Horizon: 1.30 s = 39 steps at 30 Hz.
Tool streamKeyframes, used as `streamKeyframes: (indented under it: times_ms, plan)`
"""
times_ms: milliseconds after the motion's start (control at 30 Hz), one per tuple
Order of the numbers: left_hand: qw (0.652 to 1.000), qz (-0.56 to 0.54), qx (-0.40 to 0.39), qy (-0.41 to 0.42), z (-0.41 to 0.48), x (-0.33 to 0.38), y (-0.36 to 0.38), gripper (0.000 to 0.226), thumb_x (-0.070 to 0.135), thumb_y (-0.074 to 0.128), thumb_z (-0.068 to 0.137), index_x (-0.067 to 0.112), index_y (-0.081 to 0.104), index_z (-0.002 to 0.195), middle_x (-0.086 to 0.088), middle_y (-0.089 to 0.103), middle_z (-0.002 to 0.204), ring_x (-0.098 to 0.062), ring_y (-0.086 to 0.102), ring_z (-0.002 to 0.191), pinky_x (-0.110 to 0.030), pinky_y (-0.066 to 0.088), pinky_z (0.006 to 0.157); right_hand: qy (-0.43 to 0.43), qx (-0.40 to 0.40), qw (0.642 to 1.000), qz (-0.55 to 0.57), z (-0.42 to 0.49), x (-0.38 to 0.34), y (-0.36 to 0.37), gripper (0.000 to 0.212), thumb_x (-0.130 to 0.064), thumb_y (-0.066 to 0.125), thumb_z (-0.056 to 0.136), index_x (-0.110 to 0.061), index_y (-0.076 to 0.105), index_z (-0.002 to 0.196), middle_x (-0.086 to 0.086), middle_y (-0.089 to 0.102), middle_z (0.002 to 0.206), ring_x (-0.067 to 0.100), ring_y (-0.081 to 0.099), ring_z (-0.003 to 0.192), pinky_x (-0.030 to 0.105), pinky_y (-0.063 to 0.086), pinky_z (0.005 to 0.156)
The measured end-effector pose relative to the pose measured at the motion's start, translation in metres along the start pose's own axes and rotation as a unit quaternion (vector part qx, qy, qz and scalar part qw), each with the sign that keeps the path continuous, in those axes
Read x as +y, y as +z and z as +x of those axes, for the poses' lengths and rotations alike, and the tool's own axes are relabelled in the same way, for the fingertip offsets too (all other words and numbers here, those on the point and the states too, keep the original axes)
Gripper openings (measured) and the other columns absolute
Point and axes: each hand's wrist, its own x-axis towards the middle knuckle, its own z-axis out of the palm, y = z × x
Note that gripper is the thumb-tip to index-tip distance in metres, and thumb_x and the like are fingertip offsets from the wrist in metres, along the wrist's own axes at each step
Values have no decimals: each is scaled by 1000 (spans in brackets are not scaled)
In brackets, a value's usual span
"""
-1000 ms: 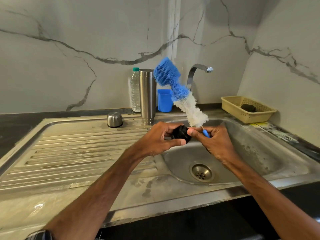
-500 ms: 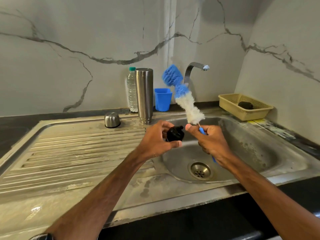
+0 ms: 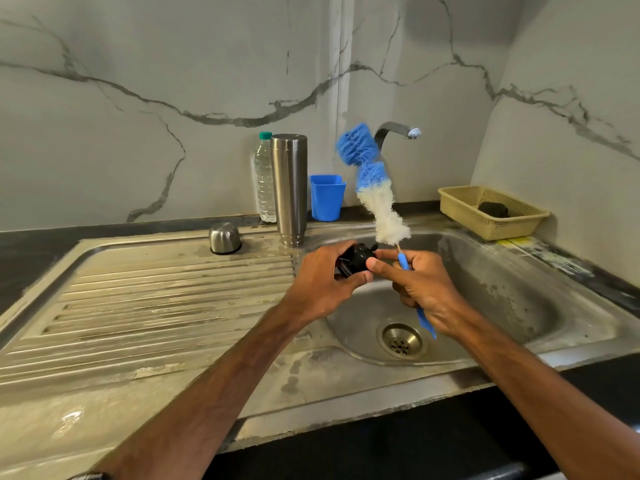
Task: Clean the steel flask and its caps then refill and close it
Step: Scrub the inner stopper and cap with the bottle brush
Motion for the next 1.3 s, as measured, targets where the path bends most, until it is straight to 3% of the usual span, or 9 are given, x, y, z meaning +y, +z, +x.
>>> streamKeyframes:
  times_ms: [167, 300, 433, 567, 733, 1000, 1067, 1167, 1300]
  plan:
    - [999, 30, 20, 4, 0, -3, -4, 52, 26, 84, 79, 21, 62, 126, 5, 69, 112, -13, 63, 104, -34, 54, 94, 15, -30, 999, 1, -1, 0, 1, 29, -27, 81, 82, -10, 75, 104, 2, 40, 59, 10, 28, 45, 22, 25, 38]
    - [996, 2, 51, -78, 0, -14, -2, 61, 25, 88, 73, 18, 58, 126, 6, 68, 113, -10, 65, 103, -18, 52, 87, 25, -18, 1000, 6, 0, -2, 1, 37, -39, 62, 98, -5, 74, 103, -4, 29, 54, 9, 21, 43, 21, 19, 37]
    - [983, -59, 82, -152, 4, -22, -1, 62, 25, 92, 70, 18, 57, 120, 8, 69, 105, -8, 67, 96, -14, 50, 79, 90, -44, 993, 59, 2, -4, 2, 37, -16, 37, 102, 4, 68, 103, -3, 26, 55, 6, 18, 41, 17, 12, 38]
    - [988, -55, 79, -122, 5, -19, 1, 62, 26, 91, 73, 17, 61, 127, 6, 72, 107, -7, 69, 99, -24, 55, 89, 116, -82, 988, 56, 1, -5, 6, 34, -9, 33, 103, 3, 64, 108, -4, 26, 57, 5, 18, 44, 19, 9, 41]
    - [993, -56, 75, -67, 2, -17, -1, 37, 26, 87, 77, 23, 73, 111, 12, 76, 97, 0, 70, 91, -27, 57, 86, 124, -128, 978, 109, 1, -5, 4, 32, -9, 32, 107, 1, 61, 114, -5, 24, 57, 4, 17, 43, 17, 13, 36]
    - [998, -3, 11, -57, 5, -16, 7, 43, 39, 71, 82, 18, 61, 117, 2, 70, 103, -19, 67, 97, -45, 54, 88, 133, -79, 982, 111, 1, -6, 0, 27, -16, 35, 108, -6, 59, 99, -6, 21, 57, 4, 16, 41, 17, 15, 32]
    - [998, -7, 18, -55, 5, -16, 8, 46, 32, 76, 82, 18, 61, 123, 2, 69, 109, -19, 66, 102, -45, 54, 91, 136, -68, 981, 120, 1, -7, 0, 29, -18, 35, 108, -6, 58, 95, -6, 22, 57, 4, 17, 40, 16, 14, 32]
    - [997, -6, 65, -32, 3, -18, 4, 50, 26, 85, 79, 19, 67, 125, 10, 66, 110, -11, 60, 108, -31, 51, 96, 149, -76, 980, 111, 1, -8, 1, 32, -20, 35, 108, -6, 58, 90, -6, 20, 56, 4, 16, 40, 16, 13, 32]
    - [996, -21, 89, -6, 0, -10, -4, 47, 19, 92, 71, 16, 75, 114, 10, 71, 96, 6, 58, 92, -4, 44, 78, 147, -89, 984, 56, -2, -9, 5, 33, -21, 35, 108, -6, 58, 90, -4, 20, 58, 5, 15, 41, 17, 12, 34]
